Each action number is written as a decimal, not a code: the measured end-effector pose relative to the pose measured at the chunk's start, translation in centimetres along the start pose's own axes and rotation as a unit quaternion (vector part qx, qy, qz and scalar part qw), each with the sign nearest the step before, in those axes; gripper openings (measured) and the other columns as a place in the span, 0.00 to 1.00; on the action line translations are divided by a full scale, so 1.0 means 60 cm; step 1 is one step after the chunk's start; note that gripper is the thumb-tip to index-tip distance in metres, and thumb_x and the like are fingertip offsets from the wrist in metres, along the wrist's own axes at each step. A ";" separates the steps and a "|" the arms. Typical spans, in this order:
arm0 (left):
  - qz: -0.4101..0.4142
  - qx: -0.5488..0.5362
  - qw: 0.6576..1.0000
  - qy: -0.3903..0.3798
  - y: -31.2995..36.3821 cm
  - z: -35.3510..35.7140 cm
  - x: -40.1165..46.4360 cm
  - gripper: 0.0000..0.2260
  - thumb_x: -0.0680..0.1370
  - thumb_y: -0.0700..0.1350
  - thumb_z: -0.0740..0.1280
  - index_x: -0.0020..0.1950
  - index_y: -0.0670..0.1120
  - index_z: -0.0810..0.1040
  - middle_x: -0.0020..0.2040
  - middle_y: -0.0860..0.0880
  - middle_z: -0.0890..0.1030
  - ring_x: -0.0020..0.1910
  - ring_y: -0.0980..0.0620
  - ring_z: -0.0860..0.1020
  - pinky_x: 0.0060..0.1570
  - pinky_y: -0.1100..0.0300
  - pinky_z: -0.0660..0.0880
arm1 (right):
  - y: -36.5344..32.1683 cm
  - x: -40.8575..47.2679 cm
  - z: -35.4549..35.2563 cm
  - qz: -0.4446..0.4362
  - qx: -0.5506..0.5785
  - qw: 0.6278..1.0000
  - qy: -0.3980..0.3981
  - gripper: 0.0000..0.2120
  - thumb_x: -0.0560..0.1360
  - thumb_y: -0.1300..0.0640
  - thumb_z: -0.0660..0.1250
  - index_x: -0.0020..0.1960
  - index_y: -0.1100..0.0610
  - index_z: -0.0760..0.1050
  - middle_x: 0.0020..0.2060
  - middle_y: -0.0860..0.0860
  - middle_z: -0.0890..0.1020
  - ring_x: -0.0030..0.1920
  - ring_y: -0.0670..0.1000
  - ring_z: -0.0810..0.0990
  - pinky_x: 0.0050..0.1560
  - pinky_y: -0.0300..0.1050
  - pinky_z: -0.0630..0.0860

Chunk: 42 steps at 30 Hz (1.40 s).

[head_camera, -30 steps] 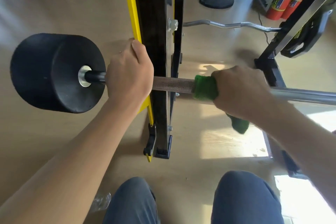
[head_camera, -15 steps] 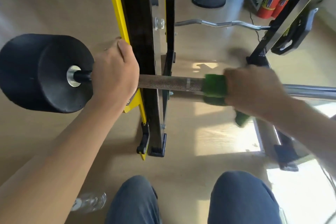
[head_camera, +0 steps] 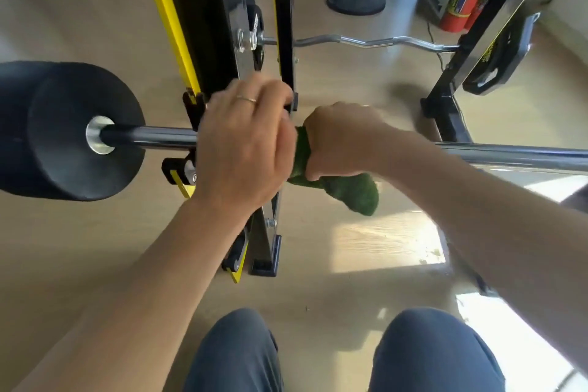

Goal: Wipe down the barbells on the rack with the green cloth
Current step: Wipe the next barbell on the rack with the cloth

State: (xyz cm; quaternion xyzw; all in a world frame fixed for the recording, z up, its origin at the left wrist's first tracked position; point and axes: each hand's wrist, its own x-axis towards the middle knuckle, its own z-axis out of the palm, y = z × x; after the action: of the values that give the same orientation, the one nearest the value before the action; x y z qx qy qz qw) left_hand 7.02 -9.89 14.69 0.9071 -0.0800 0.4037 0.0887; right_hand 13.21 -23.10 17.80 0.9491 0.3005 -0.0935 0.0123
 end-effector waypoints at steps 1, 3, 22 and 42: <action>-0.002 0.008 0.997 -0.082 0.005 0.012 0.003 0.14 0.84 0.47 0.53 0.51 0.44 0.77 0.46 0.46 0.78 0.42 0.48 0.76 0.43 0.56 0.69 | 0.008 0.002 -0.011 -0.004 0.015 0.998 -0.055 0.13 0.68 0.45 0.74 0.41 0.52 0.74 0.33 0.48 0.78 0.33 0.47 0.75 0.29 0.38 0.67; -0.031 0.049 0.979 -0.194 0.003 0.027 0.012 0.27 0.84 0.55 0.43 0.41 0.46 0.76 0.37 0.49 0.78 0.34 0.51 0.77 0.37 0.57 0.68 | 0.026 0.015 -0.030 0.025 0.099 0.977 -0.186 0.12 0.66 0.47 0.77 0.42 0.52 0.78 0.35 0.50 0.83 0.36 0.50 0.82 0.36 0.41 0.77; -0.035 0.046 0.979 -0.197 -0.013 0.046 0.019 0.27 0.83 0.58 0.41 0.28 0.50 0.63 0.24 0.51 0.67 0.22 0.55 0.69 0.25 0.63 0.58 | 0.006 -0.040 0.079 0.059 -0.134 0.942 0.303 0.04 0.72 0.58 0.64 0.45 0.55 0.70 0.32 0.51 0.75 0.30 0.53 0.70 0.34 0.45 0.63; -0.042 0.066 0.981 -0.175 -0.010 0.051 0.015 0.27 0.83 0.57 0.41 0.28 0.51 0.63 0.25 0.50 0.70 0.23 0.51 0.71 0.29 0.61 0.66 | 0.010 -0.044 0.084 0.044 -0.085 0.948 0.304 0.08 0.71 0.54 0.69 0.46 0.54 0.71 0.34 0.50 0.77 0.31 0.51 0.71 0.37 0.46 0.71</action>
State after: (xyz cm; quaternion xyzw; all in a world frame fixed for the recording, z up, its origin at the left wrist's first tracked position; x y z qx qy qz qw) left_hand 9.93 -10.08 13.31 0.9701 -0.0293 0.2391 0.0300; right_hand 10.59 -25.49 13.29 0.9403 0.2548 0.2255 0.0053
